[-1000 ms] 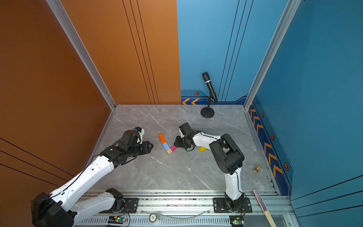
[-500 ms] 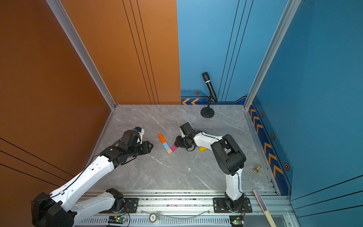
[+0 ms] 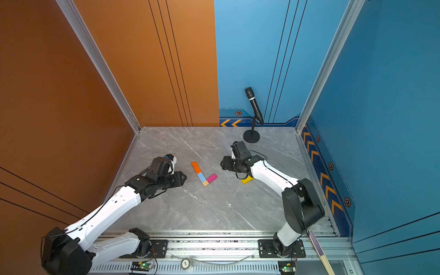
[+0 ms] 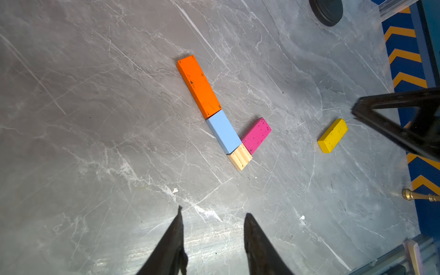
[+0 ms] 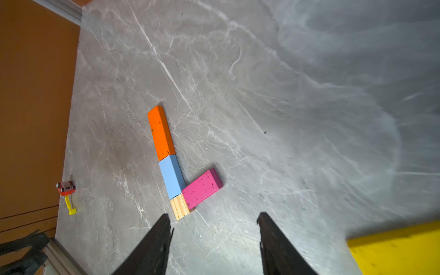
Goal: Assemble the letter v with building blocks
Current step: Assemble the building block at the center of the board, then pick up the building block from the center of the board.
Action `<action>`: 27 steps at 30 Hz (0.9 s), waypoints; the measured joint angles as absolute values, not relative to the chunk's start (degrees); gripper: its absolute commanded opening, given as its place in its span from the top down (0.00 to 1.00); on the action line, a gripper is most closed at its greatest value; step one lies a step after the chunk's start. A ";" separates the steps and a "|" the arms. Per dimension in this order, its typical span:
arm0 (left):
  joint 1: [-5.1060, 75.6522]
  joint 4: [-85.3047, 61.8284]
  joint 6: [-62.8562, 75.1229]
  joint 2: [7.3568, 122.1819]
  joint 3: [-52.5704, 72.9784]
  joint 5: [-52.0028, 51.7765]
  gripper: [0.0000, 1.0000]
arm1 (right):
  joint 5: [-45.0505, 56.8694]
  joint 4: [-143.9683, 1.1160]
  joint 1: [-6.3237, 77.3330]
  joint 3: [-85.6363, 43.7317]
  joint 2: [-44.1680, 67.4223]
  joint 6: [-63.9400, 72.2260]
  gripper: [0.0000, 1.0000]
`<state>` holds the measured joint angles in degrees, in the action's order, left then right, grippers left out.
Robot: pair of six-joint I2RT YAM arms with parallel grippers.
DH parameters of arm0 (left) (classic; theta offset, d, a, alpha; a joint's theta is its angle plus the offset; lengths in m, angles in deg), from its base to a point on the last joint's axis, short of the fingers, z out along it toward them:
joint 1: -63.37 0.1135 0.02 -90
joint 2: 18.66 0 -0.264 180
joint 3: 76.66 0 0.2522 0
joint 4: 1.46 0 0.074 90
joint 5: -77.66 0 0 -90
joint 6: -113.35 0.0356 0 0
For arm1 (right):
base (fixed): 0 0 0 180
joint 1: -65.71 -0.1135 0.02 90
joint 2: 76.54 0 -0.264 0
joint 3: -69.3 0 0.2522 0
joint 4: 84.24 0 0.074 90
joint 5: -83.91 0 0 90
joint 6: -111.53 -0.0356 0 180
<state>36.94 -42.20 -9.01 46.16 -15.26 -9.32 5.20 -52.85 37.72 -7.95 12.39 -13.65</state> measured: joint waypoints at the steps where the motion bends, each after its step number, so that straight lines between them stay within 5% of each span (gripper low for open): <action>1: 36.80 -42.18 -8.81 46.68 -15.04 -9.32 0.57 | 4.13 -52.17 38.53 -7.01 10.16 -13.65 0.38; 10: 35.10 -42.18 -7.32 51.25 -12.23 -9.25 0.57 | -3.87 -46.22 43.51 1.58 -1.91 -14.59 0.36; 27: 33.66 -42.18 -5.57 52.30 -11.74 -9.29 0.57 | -11.81 -41.50 46.22 7.84 1.57 -18.42 0.27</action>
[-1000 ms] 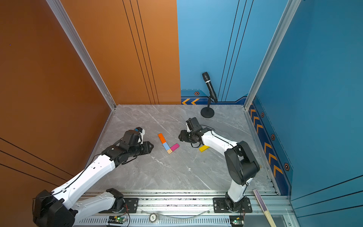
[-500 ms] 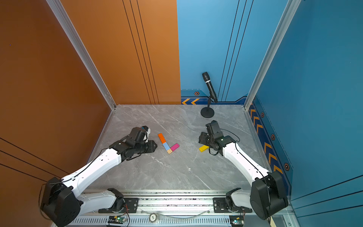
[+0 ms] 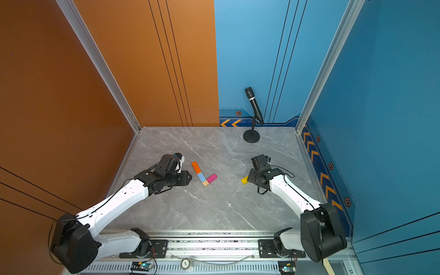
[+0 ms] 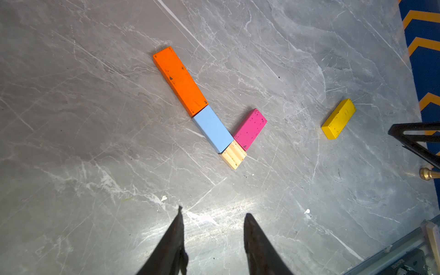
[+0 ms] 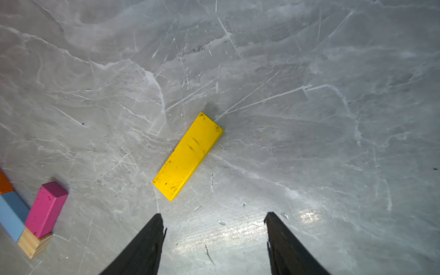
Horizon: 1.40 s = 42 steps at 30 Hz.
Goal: Assemble the letter v with building blocks
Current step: Pick up the building block from the center of the board.
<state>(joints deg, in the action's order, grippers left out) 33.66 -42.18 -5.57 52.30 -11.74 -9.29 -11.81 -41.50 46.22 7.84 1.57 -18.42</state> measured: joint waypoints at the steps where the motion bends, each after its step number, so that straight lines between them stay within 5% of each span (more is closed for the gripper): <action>1: 33.66 -42.18 -5.49 52.30 -11.74 -9.29 0.57 | -12.09 -41.48 46.22 7.84 2.66 -18.48 0.27; 24: 33.66 -42.14 -4.92 52.30 -11.74 -9.29 0.57 | -12.37 -47.41 44.87 4.82 13.57 -22.04 0.14; 42: 33.68 -42.14 -4.94 52.30 -11.83 -9.32 0.57 | -10.60 -51.65 44.21 -0.16 22.07 -24.84 0.28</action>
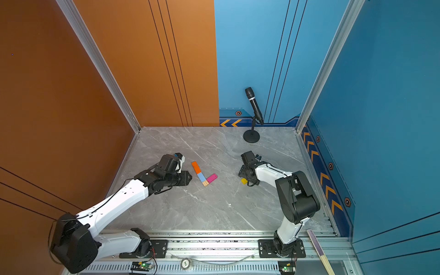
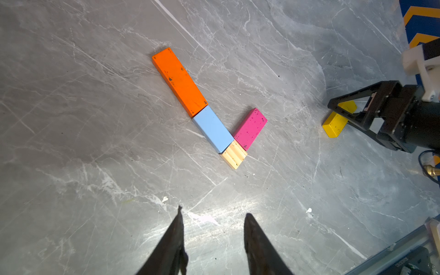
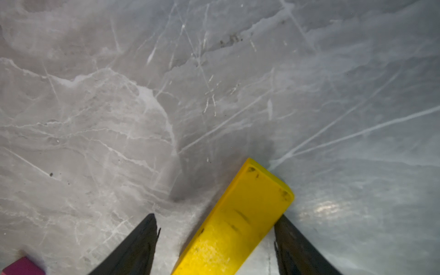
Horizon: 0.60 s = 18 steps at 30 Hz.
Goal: Assemble the letter v with building blocks
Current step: Pick up the building block from the center of the board.
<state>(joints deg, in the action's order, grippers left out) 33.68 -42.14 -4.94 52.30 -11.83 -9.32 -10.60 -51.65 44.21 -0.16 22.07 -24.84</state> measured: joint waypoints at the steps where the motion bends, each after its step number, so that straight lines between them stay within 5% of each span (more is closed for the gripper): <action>1: 33.68 -42.14 -4.94 52.30 -11.88 -9.32 0.57 | -10.60 -51.67 44.21 -0.38 22.29 -24.91 0.29; 6: 33.72 -42.09 -4.96 52.28 -12.23 -9.32 0.57 | -10.30 -51.45 43.84 -1.87 23.67 -24.91 0.44; 18: 34.20 -41.96 -4.96 51.60 -13.27 -9.34 0.57 | -9.75 -46.64 42.59 -5.58 26.05 -23.18 0.62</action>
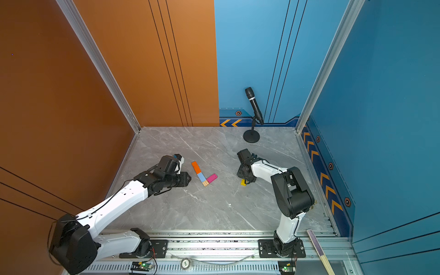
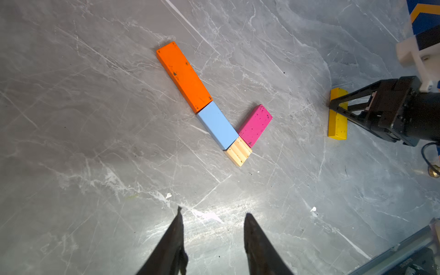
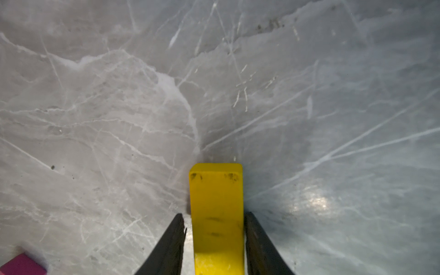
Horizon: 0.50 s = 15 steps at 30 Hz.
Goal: Assemble the letter v with building blocks
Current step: Pick up the building block from the center of the board.
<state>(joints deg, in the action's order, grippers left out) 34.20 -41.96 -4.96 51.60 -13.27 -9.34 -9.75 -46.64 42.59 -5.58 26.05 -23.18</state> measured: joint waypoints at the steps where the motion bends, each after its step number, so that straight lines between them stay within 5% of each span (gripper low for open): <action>1: 34.20 -41.96 -4.96 51.56 -13.30 -9.34 0.57 | -9.73 -46.29 42.59 -5.83 26.20 -22.96 0.63; 15: 34.60 -41.94 -4.98 51.29 -13.38 -9.34 0.57 | -9.29 -45.07 42.24 -8.29 27.91 -23.29 0.78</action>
<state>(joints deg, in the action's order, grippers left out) 34.60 -41.94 -4.98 51.29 -13.38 -9.34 -9.29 -45.07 42.24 -8.29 27.91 -23.29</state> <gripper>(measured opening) 0.429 0.302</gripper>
